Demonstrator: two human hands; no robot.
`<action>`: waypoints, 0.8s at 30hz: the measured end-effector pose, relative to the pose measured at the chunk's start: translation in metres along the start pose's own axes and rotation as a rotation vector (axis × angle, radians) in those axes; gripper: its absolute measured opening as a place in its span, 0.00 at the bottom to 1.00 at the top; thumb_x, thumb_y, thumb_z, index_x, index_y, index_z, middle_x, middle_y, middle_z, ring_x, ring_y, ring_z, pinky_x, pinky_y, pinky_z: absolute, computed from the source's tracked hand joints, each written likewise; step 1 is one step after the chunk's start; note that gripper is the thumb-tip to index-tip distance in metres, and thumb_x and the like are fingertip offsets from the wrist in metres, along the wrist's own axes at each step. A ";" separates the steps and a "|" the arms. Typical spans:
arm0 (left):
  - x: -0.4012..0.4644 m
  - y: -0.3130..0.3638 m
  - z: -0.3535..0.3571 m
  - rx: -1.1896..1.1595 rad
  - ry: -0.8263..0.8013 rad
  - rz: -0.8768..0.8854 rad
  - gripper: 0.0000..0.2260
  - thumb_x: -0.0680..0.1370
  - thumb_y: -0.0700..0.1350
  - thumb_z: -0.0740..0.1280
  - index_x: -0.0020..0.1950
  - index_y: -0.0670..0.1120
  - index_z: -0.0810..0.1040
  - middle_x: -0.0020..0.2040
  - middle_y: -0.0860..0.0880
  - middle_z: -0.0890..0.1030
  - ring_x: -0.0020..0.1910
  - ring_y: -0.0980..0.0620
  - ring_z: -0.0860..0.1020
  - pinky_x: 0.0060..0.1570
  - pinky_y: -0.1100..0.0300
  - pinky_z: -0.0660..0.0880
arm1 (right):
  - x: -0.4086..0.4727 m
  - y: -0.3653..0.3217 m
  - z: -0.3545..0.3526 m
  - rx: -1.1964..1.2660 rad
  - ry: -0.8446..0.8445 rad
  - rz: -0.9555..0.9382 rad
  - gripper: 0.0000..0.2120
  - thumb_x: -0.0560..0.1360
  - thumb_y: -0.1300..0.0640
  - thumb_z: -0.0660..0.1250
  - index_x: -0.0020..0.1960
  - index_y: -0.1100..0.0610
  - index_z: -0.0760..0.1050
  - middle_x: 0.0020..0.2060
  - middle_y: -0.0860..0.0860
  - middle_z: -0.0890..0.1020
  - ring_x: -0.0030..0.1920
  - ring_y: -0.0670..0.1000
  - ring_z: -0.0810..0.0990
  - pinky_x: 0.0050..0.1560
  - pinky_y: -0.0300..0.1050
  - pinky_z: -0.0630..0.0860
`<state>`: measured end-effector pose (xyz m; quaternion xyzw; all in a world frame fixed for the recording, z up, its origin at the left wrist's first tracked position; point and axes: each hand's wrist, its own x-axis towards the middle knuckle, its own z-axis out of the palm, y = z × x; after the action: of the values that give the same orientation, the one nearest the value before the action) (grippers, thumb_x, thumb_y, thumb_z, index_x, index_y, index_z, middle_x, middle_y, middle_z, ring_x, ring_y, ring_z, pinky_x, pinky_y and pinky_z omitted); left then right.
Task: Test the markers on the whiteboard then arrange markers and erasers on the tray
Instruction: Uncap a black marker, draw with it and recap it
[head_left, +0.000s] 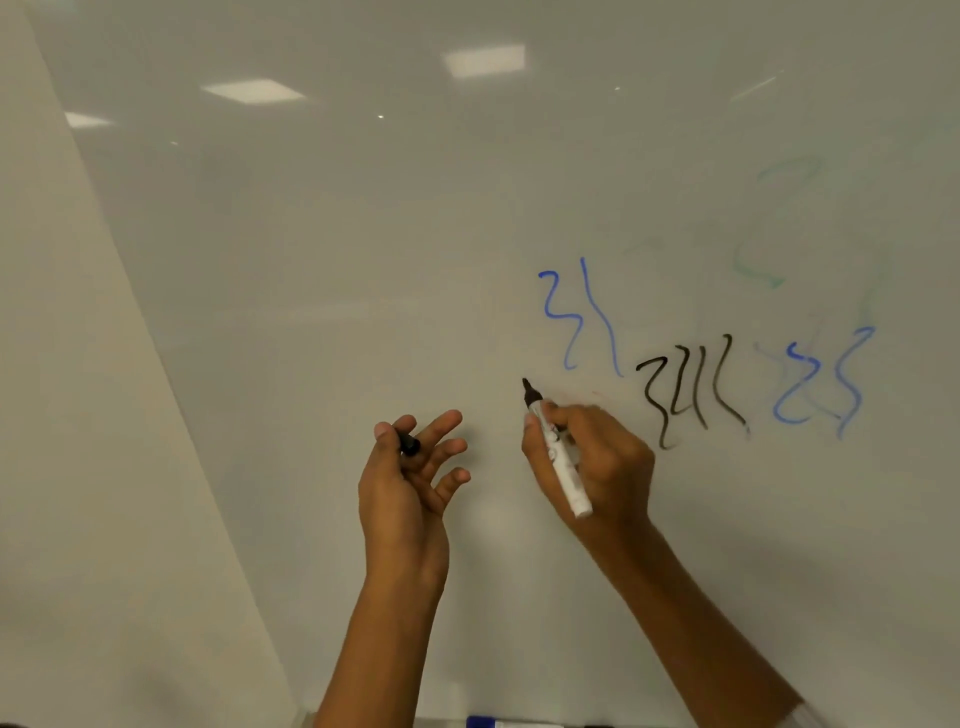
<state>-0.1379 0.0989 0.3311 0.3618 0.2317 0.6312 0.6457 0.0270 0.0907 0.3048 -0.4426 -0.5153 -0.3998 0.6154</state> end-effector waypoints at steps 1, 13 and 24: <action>-0.001 -0.003 0.003 0.001 -0.008 -0.011 0.14 0.84 0.54 0.53 0.53 0.47 0.73 0.51 0.44 0.86 0.40 0.50 0.83 0.35 0.59 0.79 | 0.001 0.005 0.001 0.007 0.004 0.018 0.10 0.74 0.59 0.74 0.37 0.64 0.80 0.28 0.53 0.79 0.26 0.51 0.75 0.26 0.45 0.74; -0.020 -0.047 0.045 -0.172 -0.224 -0.313 0.14 0.84 0.52 0.53 0.45 0.48 0.73 0.58 0.45 0.84 0.53 0.47 0.82 0.51 0.51 0.75 | -0.040 -0.011 -0.081 0.421 -0.020 0.496 0.11 0.73 0.54 0.69 0.39 0.62 0.79 0.34 0.51 0.83 0.34 0.48 0.83 0.33 0.43 0.79; -0.066 -0.089 0.102 -0.193 -0.443 -0.379 0.13 0.83 0.50 0.53 0.46 0.46 0.73 0.54 0.39 0.83 0.46 0.46 0.82 0.52 0.50 0.76 | -0.024 0.010 -0.128 0.322 -0.107 0.383 0.16 0.76 0.49 0.69 0.43 0.63 0.81 0.38 0.50 0.84 0.39 0.43 0.83 0.41 0.34 0.78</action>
<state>-0.0098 0.0215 0.3176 0.3779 0.0877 0.4245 0.8181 0.0691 -0.0277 0.2696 -0.4490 -0.5108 -0.1647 0.7144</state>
